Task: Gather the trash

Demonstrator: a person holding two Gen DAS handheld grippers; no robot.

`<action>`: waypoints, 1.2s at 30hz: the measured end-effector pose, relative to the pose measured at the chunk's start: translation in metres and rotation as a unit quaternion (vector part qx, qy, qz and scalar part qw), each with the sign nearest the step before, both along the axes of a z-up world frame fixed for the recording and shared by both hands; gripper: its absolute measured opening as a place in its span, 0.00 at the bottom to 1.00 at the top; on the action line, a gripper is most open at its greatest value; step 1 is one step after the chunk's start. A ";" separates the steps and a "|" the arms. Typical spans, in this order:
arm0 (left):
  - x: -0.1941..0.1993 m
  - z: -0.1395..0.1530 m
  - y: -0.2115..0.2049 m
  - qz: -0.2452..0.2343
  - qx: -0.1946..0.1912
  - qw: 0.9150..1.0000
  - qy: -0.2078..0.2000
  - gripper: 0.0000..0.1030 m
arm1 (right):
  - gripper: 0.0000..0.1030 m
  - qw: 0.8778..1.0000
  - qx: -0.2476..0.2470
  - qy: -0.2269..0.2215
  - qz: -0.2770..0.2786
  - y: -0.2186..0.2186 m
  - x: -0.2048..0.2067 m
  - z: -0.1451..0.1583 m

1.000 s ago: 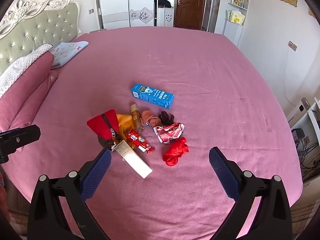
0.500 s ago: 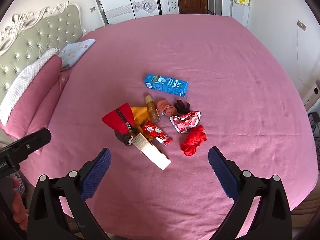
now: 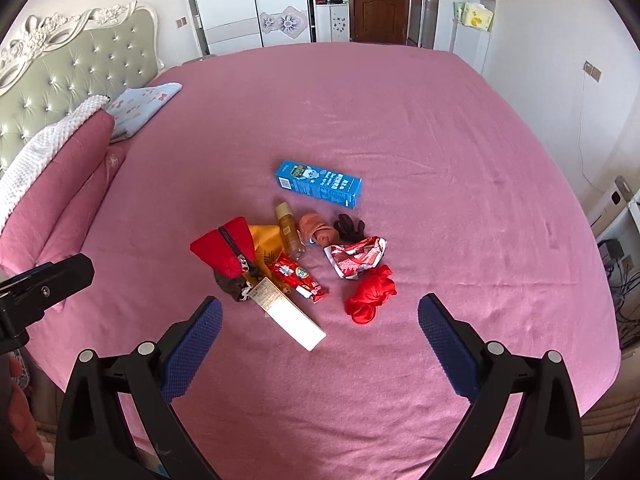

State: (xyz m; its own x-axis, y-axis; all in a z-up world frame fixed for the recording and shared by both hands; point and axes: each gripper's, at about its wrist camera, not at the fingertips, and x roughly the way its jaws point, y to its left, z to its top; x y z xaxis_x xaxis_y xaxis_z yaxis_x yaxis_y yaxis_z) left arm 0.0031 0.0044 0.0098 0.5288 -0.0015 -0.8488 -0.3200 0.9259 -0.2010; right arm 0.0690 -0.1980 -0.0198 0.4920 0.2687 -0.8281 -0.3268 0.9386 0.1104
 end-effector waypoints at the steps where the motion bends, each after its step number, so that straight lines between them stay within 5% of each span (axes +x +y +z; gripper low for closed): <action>1: 0.000 0.000 0.000 0.000 0.001 1.000 0.000 0.96 | 0.92 1.000 0.000 0.000 -0.002 0.000 0.000 0.000; 36: 0.005 -0.016 0.015 -0.058 -0.012 0.998 0.016 0.96 | 0.92 0.999 0.010 0.002 -0.051 0.011 -0.018 0.004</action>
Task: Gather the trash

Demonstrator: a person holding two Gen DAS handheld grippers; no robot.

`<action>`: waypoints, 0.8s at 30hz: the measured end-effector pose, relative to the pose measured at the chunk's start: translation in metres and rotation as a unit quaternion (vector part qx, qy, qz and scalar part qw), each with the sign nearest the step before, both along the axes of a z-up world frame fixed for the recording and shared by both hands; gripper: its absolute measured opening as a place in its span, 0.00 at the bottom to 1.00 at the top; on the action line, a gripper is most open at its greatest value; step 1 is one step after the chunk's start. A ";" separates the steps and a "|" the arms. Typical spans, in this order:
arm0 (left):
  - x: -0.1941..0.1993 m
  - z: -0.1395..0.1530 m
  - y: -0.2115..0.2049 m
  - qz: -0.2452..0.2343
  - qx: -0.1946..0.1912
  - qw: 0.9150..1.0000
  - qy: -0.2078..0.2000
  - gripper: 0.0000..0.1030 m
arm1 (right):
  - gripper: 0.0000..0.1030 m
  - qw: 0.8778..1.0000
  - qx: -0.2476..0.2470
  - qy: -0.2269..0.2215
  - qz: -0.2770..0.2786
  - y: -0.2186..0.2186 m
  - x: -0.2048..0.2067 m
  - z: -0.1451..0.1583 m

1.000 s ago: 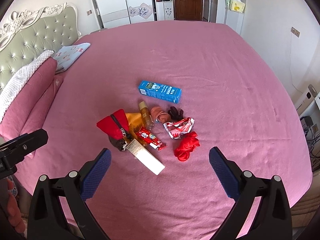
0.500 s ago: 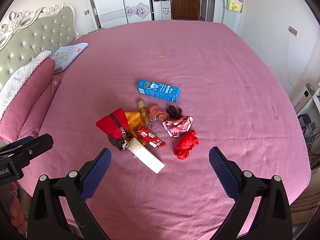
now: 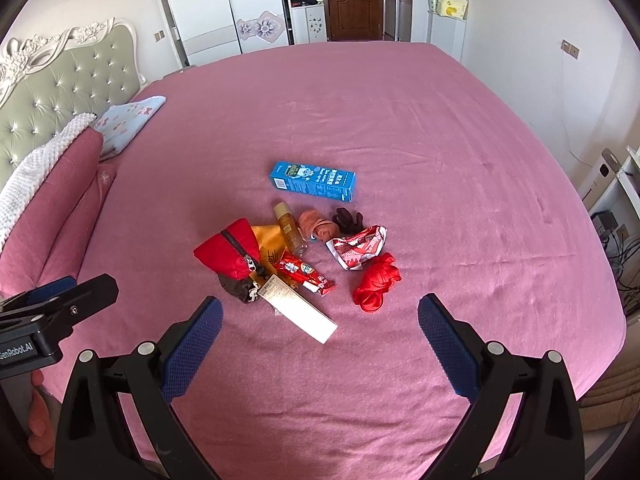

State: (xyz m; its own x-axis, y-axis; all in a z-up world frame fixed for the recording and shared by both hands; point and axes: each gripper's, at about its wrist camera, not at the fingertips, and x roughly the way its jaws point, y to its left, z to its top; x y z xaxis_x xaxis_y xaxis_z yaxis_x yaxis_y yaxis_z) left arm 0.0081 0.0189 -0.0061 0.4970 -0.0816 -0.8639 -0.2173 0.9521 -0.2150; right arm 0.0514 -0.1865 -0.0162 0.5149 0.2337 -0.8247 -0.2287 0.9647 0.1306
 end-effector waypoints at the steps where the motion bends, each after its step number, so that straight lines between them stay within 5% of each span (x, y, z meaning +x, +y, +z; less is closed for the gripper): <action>1: 0.000 0.000 0.000 -0.002 -0.003 1.000 -0.001 0.96 | 0.92 1.000 0.000 -0.001 -0.002 0.000 -0.001 0.001; 24: 0.023 -0.012 -0.015 0.024 -0.010 0.999 0.021 0.96 | 0.92 1.000 -0.003 0.016 0.012 -0.022 0.019 -0.016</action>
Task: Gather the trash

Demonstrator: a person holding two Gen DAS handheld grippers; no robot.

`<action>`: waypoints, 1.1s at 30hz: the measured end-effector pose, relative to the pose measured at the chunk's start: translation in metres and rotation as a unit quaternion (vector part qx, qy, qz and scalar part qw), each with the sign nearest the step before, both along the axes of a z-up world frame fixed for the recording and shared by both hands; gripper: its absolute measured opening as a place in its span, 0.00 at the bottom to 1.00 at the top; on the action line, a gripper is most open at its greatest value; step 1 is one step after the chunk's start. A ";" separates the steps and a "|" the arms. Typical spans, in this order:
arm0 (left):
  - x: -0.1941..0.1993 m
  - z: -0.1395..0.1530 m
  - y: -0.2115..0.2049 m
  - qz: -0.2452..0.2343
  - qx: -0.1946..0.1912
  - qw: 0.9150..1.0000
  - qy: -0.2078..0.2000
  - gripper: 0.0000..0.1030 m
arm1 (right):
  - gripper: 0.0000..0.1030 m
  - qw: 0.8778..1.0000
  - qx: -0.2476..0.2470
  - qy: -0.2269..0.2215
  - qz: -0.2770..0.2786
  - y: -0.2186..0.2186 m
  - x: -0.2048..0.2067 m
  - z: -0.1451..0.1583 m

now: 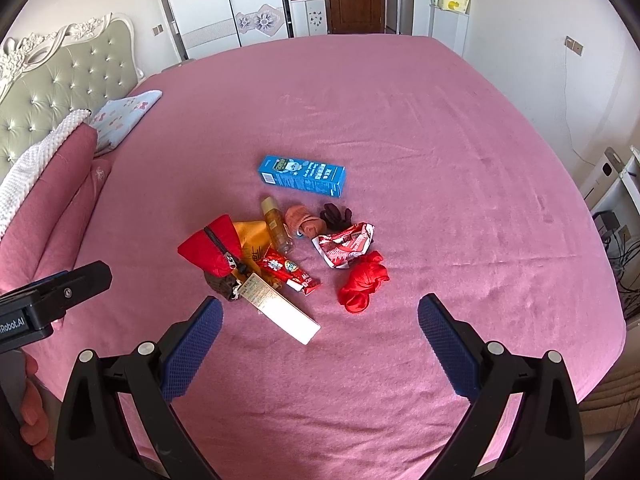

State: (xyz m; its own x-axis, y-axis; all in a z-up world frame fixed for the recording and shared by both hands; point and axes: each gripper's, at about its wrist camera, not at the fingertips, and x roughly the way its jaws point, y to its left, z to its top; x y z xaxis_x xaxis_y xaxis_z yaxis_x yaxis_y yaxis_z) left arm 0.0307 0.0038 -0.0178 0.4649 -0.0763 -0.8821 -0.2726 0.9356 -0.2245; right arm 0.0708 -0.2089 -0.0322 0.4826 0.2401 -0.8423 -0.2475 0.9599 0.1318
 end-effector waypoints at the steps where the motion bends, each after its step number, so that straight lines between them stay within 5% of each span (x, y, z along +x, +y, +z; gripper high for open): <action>1: 0.002 -0.001 0.000 0.002 -0.002 1.000 0.002 0.96 | 0.92 1.000 0.001 0.002 0.002 -0.001 0.002 -0.002; 13: 0.043 -0.040 0.005 0.053 -0.028 0.997 0.052 0.96 | 0.92 0.998 -0.008 0.033 0.059 0.006 0.033 -0.044; 33: 0.149 -0.173 0.028 0.128 -0.035 0.977 0.168 0.93 | 0.92 0.984 -0.008 0.122 0.132 0.039 0.082 -0.149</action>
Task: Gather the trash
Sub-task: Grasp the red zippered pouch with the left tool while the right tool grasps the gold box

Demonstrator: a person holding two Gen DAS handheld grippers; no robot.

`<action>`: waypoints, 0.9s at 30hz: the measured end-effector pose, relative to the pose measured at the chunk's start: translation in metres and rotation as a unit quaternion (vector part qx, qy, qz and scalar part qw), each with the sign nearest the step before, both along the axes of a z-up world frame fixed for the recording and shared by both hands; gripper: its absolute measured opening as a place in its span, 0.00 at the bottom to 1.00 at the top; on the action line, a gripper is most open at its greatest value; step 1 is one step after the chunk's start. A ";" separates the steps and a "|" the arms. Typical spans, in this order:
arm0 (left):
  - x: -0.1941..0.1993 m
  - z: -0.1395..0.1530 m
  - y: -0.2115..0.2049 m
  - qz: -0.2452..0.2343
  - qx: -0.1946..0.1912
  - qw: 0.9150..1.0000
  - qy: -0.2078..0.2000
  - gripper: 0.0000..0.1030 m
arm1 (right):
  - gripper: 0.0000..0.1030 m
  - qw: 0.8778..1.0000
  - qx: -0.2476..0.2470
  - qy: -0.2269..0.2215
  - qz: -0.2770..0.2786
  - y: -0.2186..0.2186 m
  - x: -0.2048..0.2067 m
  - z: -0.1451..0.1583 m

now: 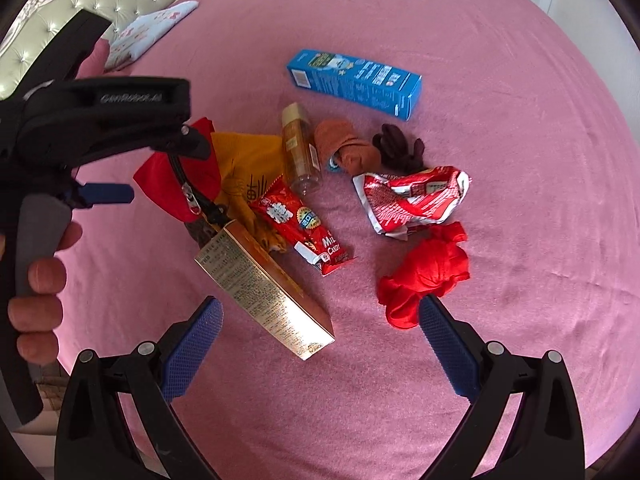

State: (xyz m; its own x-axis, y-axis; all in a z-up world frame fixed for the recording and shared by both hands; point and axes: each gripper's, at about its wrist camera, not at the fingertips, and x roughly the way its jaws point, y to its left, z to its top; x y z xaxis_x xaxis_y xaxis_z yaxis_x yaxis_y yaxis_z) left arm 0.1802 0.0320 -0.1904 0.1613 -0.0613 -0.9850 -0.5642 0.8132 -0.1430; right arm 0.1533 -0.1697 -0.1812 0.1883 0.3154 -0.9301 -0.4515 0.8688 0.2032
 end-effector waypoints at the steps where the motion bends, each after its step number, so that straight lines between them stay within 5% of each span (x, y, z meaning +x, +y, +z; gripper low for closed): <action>1: 0.002 -0.003 0.001 0.001 0.000 1.000 0.004 0.88 | 0.92 1.000 0.000 0.002 0.002 0.000 0.001 -0.003; 7: 0.002 -0.011 0.011 0.023 -0.037 0.999 0.008 0.40 | 0.92 1.000 -0.003 0.009 -0.001 -0.002 0.007 -0.016; 10: -0.009 -0.006 0.017 0.030 -0.042 0.999 0.002 0.32 | 0.92 1.000 -0.002 0.008 0.000 0.000 0.007 -0.021; 22: -0.066 0.031 0.040 0.038 -0.104 0.993 -0.046 0.28 | 0.92 0.993 -0.012 -0.026 0.115 0.045 -0.011 -0.038; 27: -0.086 0.037 0.049 0.054 -0.109 0.991 -0.057 0.28 | 0.92 0.985 -0.015 0.010 0.173 0.065 -0.011 -0.066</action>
